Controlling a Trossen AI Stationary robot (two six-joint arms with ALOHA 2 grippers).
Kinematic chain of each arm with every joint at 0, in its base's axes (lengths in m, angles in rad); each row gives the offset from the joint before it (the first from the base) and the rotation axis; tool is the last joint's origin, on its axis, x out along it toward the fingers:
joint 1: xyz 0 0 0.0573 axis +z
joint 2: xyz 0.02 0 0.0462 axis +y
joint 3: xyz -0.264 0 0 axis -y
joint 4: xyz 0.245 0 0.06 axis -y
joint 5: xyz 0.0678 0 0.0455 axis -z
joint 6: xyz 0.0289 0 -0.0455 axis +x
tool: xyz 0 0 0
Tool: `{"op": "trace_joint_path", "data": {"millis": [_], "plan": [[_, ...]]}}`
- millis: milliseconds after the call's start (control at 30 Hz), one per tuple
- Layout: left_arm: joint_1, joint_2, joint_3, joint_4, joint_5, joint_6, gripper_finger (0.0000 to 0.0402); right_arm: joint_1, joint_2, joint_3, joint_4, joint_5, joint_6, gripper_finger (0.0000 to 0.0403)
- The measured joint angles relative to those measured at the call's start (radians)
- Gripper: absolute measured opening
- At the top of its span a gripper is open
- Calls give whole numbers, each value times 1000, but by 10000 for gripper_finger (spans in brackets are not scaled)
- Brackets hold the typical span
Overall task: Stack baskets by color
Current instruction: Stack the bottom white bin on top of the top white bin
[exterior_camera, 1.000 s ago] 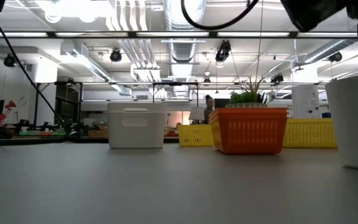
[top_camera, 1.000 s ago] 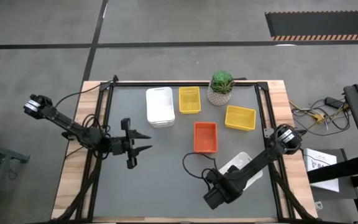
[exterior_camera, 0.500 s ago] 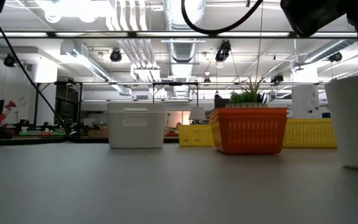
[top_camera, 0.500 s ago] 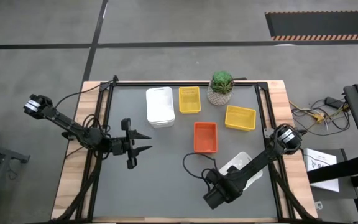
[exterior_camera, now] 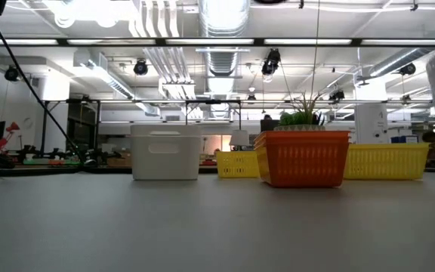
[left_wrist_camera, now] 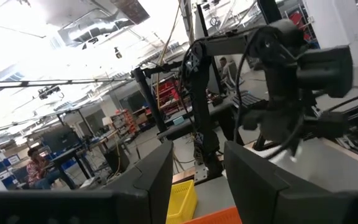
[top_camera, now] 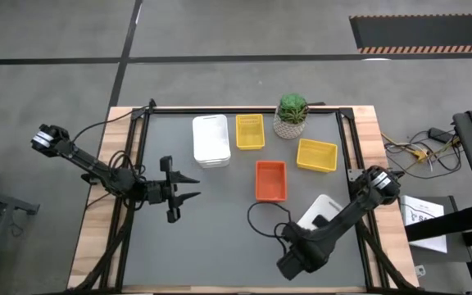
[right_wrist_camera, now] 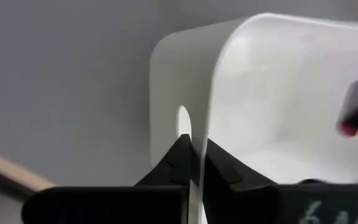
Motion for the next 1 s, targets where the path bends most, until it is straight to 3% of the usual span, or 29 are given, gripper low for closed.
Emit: {"op": "trace_joint_path", "data": {"millis": [100, 367, 700, 833, 1000], "plan": [[0, 0, 0, 2, 0, 0, 128, 7, 0, 50, -92, 44, -81, 9], [0, 0, 0, 2, 0, -1, 128, -6, -26, 124, -86, 163, -266, 9], [0, -12, 26, 81, 1, 30, 128, -8, -26, 325, -88, 210, -474, 8], [0, -23, 27, 124, 3, 62, 128, 5, -26, 397, -89, 305, -580, 8], [-1, -32, 26, 136, 3, 81, 128, 26, -26, 415, -88, 519, -745, 8]]}}
